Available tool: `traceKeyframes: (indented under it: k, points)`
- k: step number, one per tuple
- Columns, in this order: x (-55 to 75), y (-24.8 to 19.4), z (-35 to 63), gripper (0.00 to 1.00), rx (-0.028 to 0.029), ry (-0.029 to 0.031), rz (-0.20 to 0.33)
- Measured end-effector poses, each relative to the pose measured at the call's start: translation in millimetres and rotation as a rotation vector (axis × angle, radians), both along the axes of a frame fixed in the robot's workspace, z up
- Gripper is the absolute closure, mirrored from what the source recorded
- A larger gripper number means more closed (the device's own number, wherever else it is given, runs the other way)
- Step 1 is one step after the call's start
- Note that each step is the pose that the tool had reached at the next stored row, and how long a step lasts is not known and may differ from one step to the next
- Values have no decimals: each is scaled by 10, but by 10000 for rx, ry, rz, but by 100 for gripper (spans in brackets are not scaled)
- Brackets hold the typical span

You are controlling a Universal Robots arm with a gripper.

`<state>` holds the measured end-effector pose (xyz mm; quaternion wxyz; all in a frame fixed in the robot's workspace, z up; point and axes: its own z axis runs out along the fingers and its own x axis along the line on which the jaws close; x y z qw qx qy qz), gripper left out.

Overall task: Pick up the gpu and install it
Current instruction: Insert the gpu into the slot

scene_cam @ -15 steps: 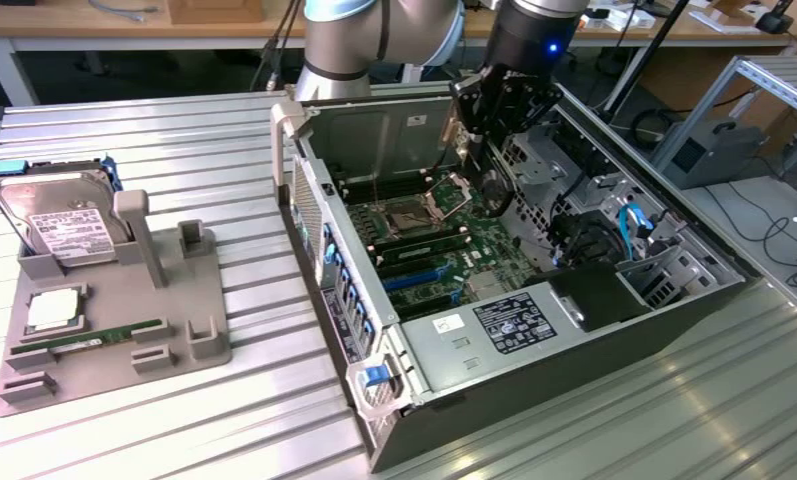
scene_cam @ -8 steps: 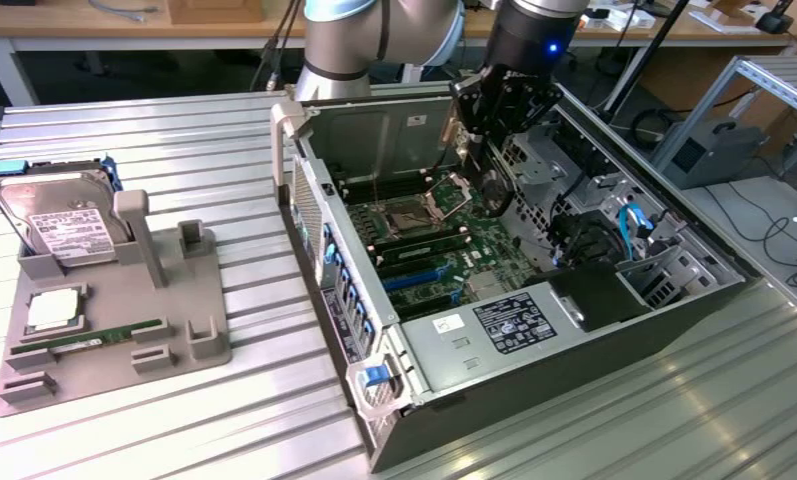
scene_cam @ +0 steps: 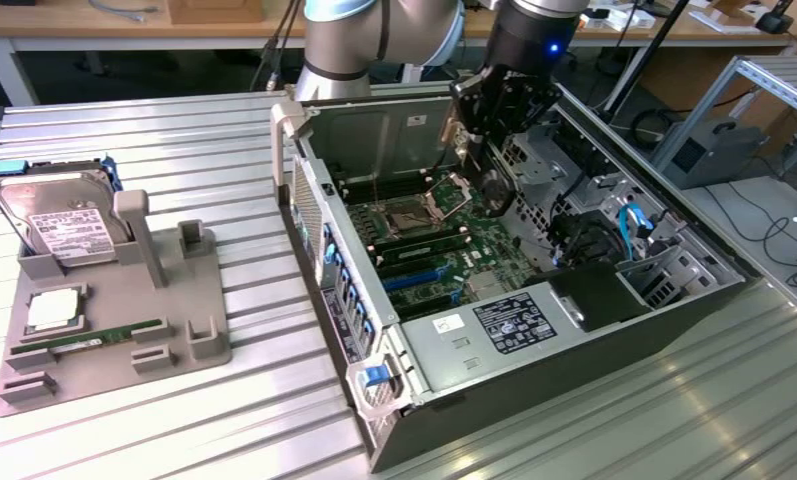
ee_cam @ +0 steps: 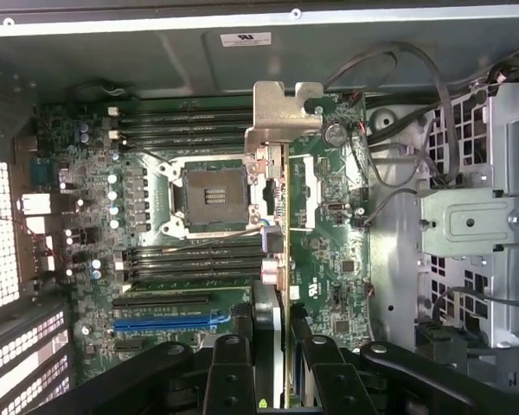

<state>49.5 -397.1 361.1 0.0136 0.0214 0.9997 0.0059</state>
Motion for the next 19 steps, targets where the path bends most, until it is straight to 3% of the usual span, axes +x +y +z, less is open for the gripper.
traceKeyframes:
  k: [19]
  points:
    - [0, 0, -2, 73, -1, 0, 1583]
